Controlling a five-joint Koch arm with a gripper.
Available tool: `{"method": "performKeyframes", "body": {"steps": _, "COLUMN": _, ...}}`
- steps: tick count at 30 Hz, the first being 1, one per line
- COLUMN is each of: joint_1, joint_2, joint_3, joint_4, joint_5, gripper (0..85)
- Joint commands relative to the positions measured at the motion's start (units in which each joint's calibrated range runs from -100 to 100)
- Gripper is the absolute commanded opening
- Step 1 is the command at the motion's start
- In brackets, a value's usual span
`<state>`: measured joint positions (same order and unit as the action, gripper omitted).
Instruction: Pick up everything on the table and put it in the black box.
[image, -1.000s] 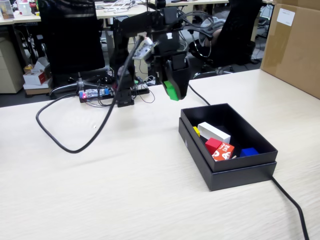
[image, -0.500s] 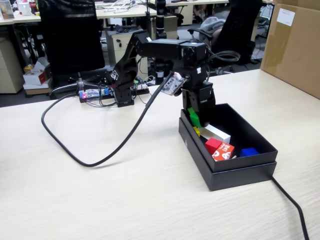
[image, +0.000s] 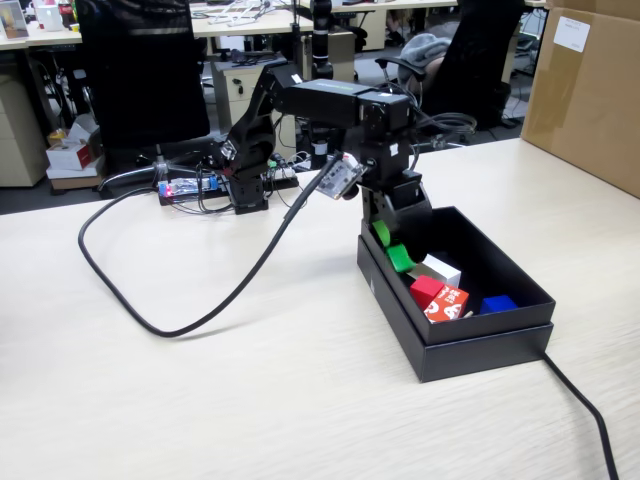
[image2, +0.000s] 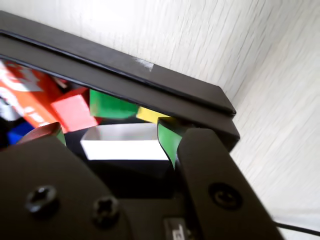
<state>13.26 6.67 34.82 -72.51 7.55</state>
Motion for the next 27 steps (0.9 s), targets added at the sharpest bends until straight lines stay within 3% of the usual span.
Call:
{"method": "performKeyframes", "body": {"steps": 1, "joint_1": -1.17, "joint_2": -13.95, "joint_3": 1.35, "joint_4": -0.1, "joint_5": -0.24, "gripper": 39.5}}
{"method": "performKeyframes", "body": {"steps": 14, "joint_1": -10.55, "joint_2": -48.26, "joint_3": -15.15, "joint_4": 1.28, "joint_5": -8.94, "gripper": 48.9}}
{"method": "performKeyframes", "body": {"steps": 22, "joint_1": -16.21, "joint_2": -61.92, "joint_3": -47.88, "joint_4": 19.42, "joint_5": -12.8, "gripper": 49.1}}
{"method": "performKeyframes", "body": {"steps": 27, "joint_1": -14.9, "joint_2": -75.57, "joint_3": -72.63, "joint_4": 34.02, "joint_5": -11.62, "gripper": 48.1}}
